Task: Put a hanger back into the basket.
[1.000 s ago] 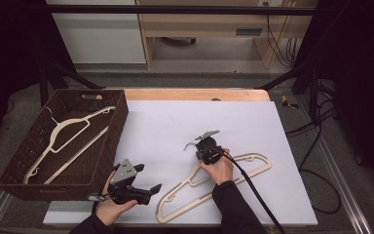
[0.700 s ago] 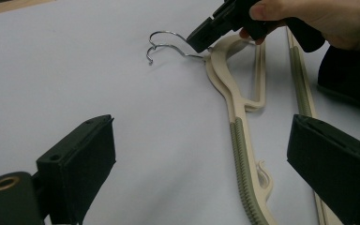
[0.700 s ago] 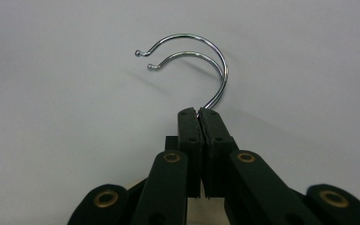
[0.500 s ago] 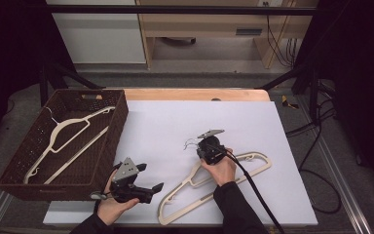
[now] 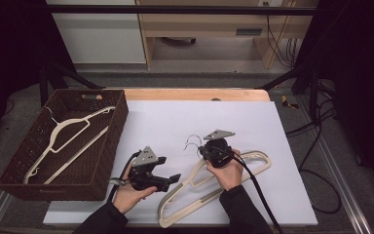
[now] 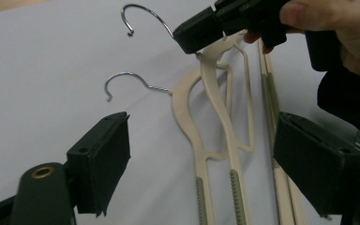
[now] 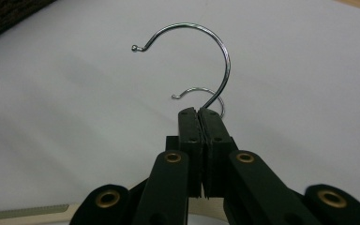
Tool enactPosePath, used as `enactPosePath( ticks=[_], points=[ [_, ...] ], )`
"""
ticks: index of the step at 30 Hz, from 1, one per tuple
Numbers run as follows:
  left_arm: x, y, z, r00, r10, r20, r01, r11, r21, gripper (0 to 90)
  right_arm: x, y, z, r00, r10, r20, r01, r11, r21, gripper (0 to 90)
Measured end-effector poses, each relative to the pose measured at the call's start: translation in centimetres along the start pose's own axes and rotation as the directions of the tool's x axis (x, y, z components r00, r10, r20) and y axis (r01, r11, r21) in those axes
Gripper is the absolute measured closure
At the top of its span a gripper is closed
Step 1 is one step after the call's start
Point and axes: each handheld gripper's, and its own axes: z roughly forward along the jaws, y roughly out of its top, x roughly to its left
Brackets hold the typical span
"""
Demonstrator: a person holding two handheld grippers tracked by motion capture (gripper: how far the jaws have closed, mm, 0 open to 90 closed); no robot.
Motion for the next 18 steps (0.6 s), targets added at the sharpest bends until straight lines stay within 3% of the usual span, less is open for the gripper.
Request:
enactPosePath(
  ticks=[5, 8, 18],
  points=[
    [-0.6, 0.7, 2.3, 0.9994, -0.003, 0.034, 0.002, 0.9994, 0.035, 23.9, 0.1, 0.1, -0.7, 1.0000, -0.001, -0.007, 0.001, 1.000, -0.018, 89.0],
    [-0.6, 1.0, 3.8, 0.9970, -0.037, 0.069, 0.034, 0.9981, 0.051, 28.3, 0.2, 0.1, -1.2, 0.9999, -0.009, -0.012, 0.009, 0.999, -0.036, 89.0],
    [-1.0, 1.3, 7.2, 0.9896, -0.073, 0.124, 0.061, 0.9932, 0.099, 54.1, 0.5, 0.0, -2.3, 0.9997, -0.020, -0.016, 0.018, 0.997, -0.076, 88.9]
  ],
)
